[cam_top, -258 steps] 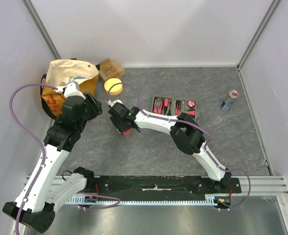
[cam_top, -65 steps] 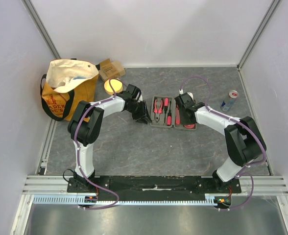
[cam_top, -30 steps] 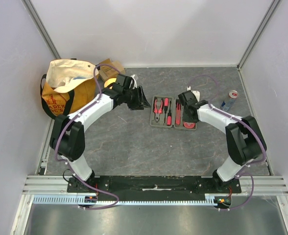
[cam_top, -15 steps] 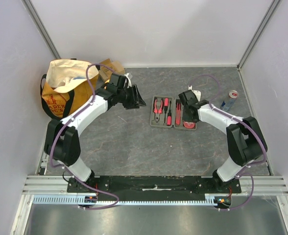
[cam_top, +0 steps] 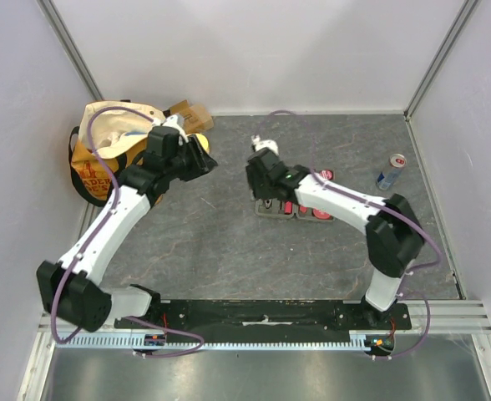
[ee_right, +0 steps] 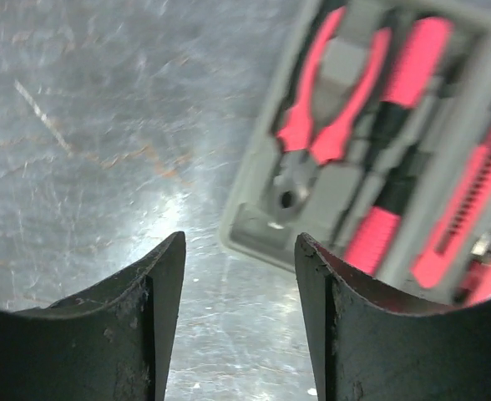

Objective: Pack the tool kit

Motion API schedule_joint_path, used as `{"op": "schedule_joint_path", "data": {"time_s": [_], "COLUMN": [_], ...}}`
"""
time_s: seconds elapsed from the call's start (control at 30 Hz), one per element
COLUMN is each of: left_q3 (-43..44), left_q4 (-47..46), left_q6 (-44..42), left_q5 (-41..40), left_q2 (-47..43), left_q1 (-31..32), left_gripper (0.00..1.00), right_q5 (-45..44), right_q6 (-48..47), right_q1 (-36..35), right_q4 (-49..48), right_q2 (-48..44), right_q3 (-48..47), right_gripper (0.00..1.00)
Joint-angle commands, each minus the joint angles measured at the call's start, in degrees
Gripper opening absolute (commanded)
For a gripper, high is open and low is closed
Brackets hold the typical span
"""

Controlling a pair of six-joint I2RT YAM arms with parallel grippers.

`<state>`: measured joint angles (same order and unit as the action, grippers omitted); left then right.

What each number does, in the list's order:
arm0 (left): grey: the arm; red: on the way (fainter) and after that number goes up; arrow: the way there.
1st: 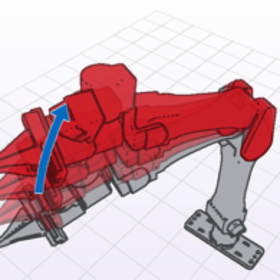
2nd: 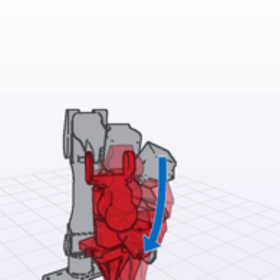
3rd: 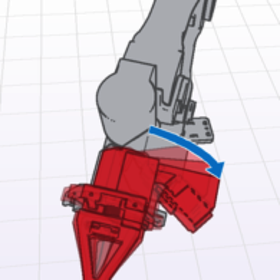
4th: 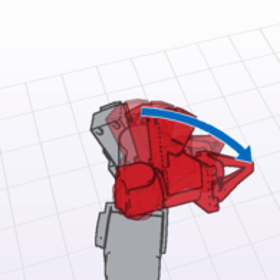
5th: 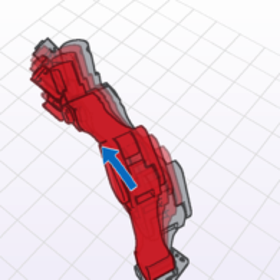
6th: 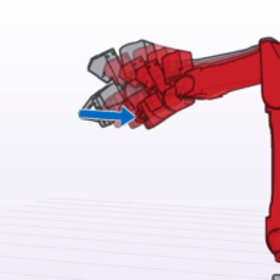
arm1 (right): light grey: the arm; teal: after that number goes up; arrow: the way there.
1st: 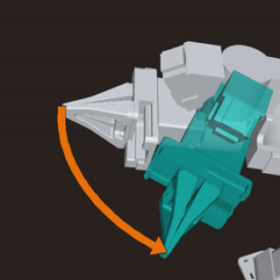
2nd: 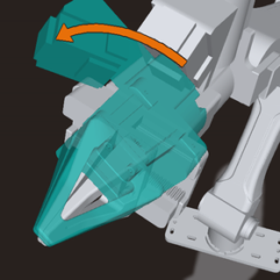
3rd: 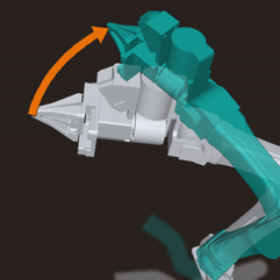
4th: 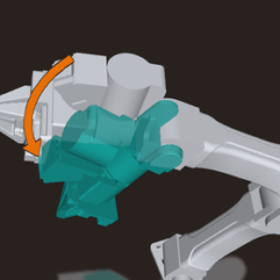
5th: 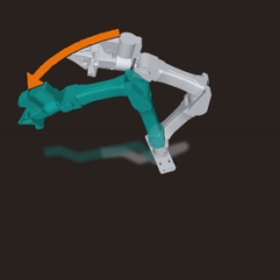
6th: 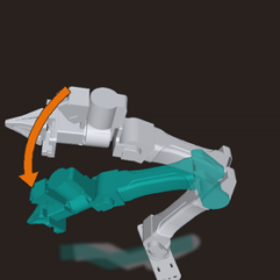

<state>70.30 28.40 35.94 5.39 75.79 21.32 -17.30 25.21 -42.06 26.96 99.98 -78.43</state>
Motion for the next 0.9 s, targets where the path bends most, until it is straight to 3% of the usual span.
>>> {"op": "schedule_joint_path", "data": {"time_s": [0.0, 0.23, 0.4, 0.67, 0.73, 0.87], "left_q3": [-3.5, -8.42, -9.92, -10.01, -10.18, -12.72], "left_q4": [0.6, 0.69, 1.04, 0.95, 0.6, -2.81], "left_q6": [-0.53, 1.14, 2.11, 2.9, 3.08, 2.73], "left_q5": [-8.19, -9.08, -7.76, -3.64, -2.06, 4.87], "left_q2": [-7.22, -13.21, -13.74, -12.42, -11.98, -9.18], "left_q1": [-1.19, -2.25, -2.6, -3.13, -3.48, -6.1], "left_gripper": [0.52, 0.55, 0.55, 0.55, 0.55, 0.61], "right_q5": [1.12, 1.04, 3.58, 5.17, 5.17, 5.52], "right_q6": [-1.48, 0.45, -0.95, -2.89, -2.8, -2.71], "right_q1": [-3.11, -4.78, -5.13, -5.13, -5.13, -5.22], "right_q4": [-0.07, 0.11, -2.52, -4.72, -5.34, -5.69], "right_q2": [6.7, 10.67, 12.6, 15.59, 15.68, 15.51], "right_q3": [-2.86, -2.6, -1.02, 0.12, 0.74, 0.74], "right_gripper": [0.62, 0.59, 0.51, 0.45, 0.36, 0.05]}}
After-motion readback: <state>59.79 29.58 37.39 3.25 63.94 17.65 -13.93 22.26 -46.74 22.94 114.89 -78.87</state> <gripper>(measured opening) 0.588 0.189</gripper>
